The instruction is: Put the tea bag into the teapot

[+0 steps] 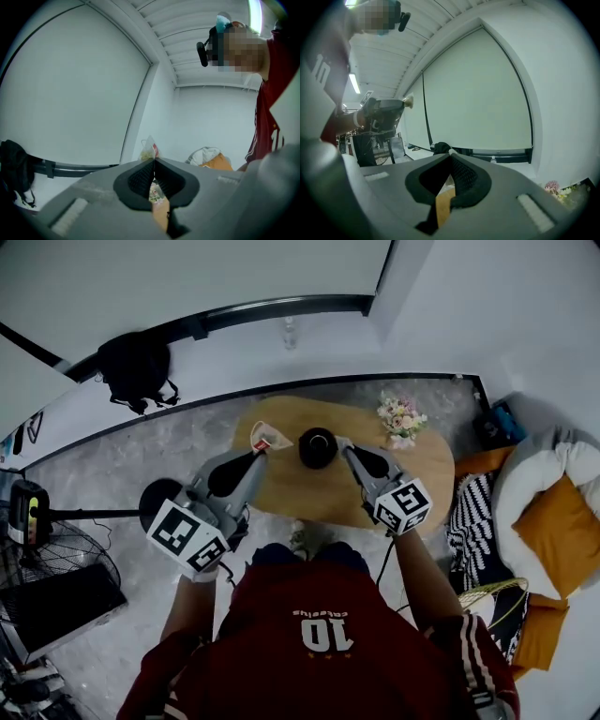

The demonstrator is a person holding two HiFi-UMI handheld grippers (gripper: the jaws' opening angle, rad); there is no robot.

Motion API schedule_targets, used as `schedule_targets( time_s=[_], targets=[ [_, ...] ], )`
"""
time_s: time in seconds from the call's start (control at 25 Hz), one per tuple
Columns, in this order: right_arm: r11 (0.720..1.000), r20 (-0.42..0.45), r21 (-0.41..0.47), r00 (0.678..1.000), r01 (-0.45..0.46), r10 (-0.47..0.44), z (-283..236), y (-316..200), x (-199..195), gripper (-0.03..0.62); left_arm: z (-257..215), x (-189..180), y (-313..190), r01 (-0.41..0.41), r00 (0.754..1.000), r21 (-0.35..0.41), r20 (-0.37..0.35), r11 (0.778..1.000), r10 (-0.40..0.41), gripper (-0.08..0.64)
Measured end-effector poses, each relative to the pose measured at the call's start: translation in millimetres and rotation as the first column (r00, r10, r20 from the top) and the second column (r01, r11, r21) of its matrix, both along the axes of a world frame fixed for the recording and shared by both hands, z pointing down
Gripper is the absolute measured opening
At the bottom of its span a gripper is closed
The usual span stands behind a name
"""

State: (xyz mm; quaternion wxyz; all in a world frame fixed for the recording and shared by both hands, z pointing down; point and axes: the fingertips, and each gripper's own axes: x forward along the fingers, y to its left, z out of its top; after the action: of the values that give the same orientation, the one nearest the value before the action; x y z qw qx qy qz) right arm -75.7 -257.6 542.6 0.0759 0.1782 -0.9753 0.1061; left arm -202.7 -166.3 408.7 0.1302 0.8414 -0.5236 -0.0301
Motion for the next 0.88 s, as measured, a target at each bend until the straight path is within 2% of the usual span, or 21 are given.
schedule_targets(
  time_s=[0.24,0.6,0.88],
  targets=[
    [0.999,-0.047,-0.048,0.999,-0.023,0.021,59.6,-20.2,-17.7,0.005,11.4,-5.6,-5.6,-0.021,1.0,-0.02,0.013,1.0,0.021,0.005],
    [0.989,-0.131,-0.13,0.99,-0.071,0.054,154.3,-48.4,-40.9,0.006,35.3,-29.1,-3.6,0.015,0.999,-0.075,0.031,0.997,-0.013,0.005],
    [0.986,-0.209,-0.145,0.976,-0.085,0.053,206.2,-62.3,-56.0,0.029,50.2,-41.4,-4.7,0.037,0.999,-0.105,0.039,0.994,-0.034,0.005]
  ],
)
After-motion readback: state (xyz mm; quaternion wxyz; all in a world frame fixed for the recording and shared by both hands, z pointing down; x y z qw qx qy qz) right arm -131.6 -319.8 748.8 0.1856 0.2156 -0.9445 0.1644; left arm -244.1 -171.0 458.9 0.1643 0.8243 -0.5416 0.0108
